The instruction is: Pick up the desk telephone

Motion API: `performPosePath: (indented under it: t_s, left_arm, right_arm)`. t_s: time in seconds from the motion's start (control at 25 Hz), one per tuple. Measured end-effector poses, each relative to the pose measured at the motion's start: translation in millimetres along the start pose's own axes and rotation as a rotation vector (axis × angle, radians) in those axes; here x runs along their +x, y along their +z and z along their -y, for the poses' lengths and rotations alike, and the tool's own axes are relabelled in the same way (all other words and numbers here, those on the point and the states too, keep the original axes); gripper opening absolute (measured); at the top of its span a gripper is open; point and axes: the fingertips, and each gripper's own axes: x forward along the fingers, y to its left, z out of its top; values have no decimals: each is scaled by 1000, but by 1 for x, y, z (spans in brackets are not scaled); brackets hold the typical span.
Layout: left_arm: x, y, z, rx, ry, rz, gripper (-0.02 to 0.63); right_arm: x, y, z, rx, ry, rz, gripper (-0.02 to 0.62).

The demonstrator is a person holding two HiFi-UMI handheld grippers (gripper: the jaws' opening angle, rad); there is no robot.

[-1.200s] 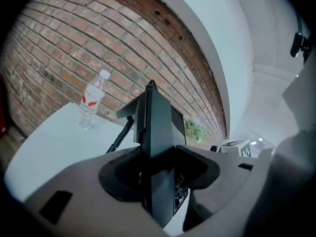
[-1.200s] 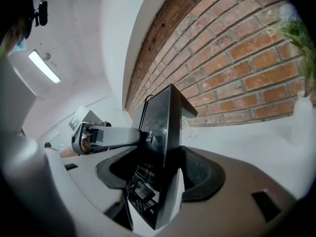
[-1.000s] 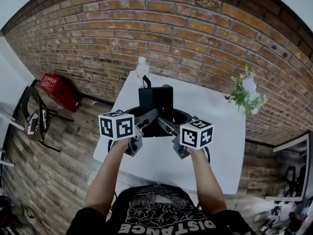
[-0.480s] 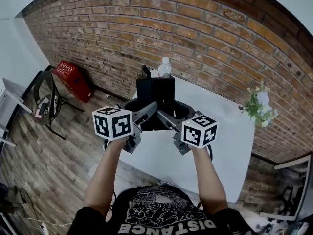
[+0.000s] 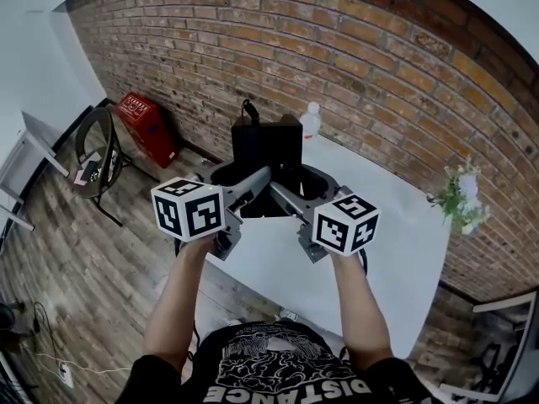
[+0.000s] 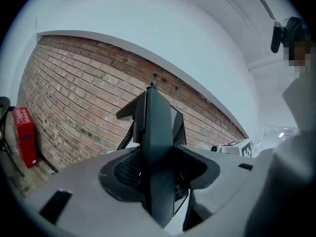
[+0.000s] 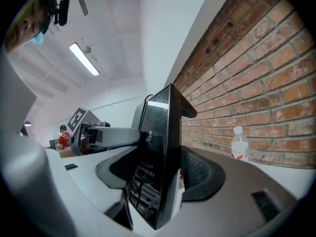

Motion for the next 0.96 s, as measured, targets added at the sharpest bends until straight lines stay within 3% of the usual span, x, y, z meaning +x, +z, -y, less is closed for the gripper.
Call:
performPosePath:
  t_s: [0.96]
  left_arm:
    - [-43,12,-14,23,26,37,216]
  right_arm:
    - [25,4,-38,-46,39,7,268]
